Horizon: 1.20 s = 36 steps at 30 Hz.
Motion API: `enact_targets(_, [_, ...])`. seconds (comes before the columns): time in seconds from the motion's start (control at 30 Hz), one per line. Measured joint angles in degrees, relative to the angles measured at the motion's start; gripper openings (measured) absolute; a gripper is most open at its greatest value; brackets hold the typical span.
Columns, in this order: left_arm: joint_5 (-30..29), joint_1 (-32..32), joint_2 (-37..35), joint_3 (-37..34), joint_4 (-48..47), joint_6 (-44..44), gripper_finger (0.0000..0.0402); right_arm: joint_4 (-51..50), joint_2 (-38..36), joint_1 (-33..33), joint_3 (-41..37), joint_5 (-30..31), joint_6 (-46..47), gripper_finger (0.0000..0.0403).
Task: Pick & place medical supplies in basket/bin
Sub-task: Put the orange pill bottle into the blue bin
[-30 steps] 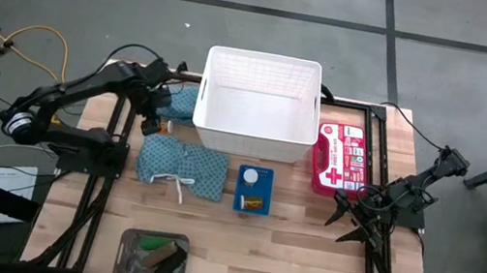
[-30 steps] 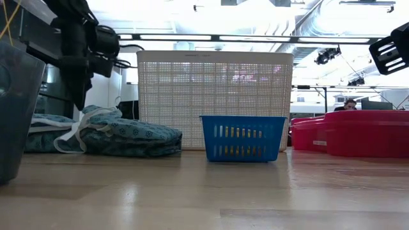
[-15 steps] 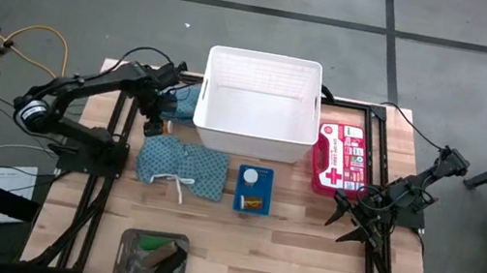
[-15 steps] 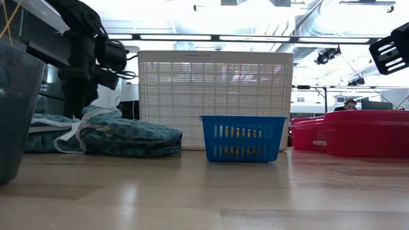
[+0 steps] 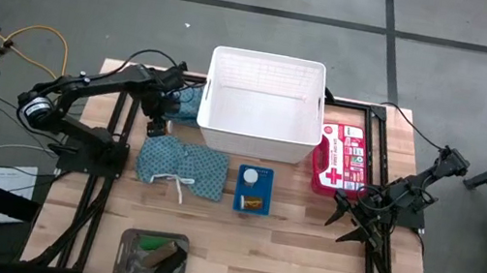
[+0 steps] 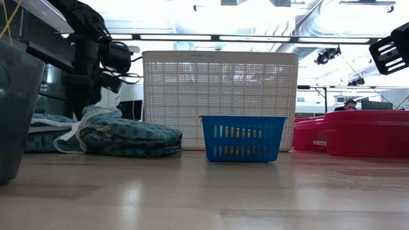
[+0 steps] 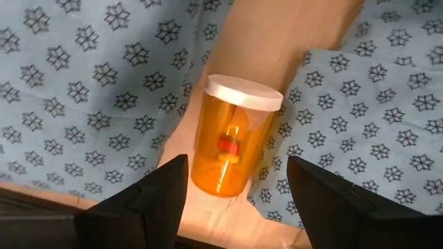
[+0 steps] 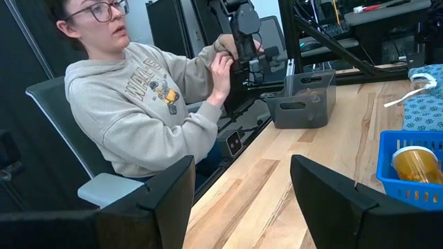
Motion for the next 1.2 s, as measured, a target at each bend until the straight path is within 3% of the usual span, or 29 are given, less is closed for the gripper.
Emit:
enact_targets(0.37, [0.0,0.4,0.0,-5.0,4.1,-2.3,0.0238,0.0,0.0,0.0,0.0,0.0,0.0,0.0226])
enact_targets(1.2, [-3.4,0.4,0.0,-9.4,10.2,-2.7,0.0238,0.0,0.0,0.0,0.0,0.0,0.0,0.0226])
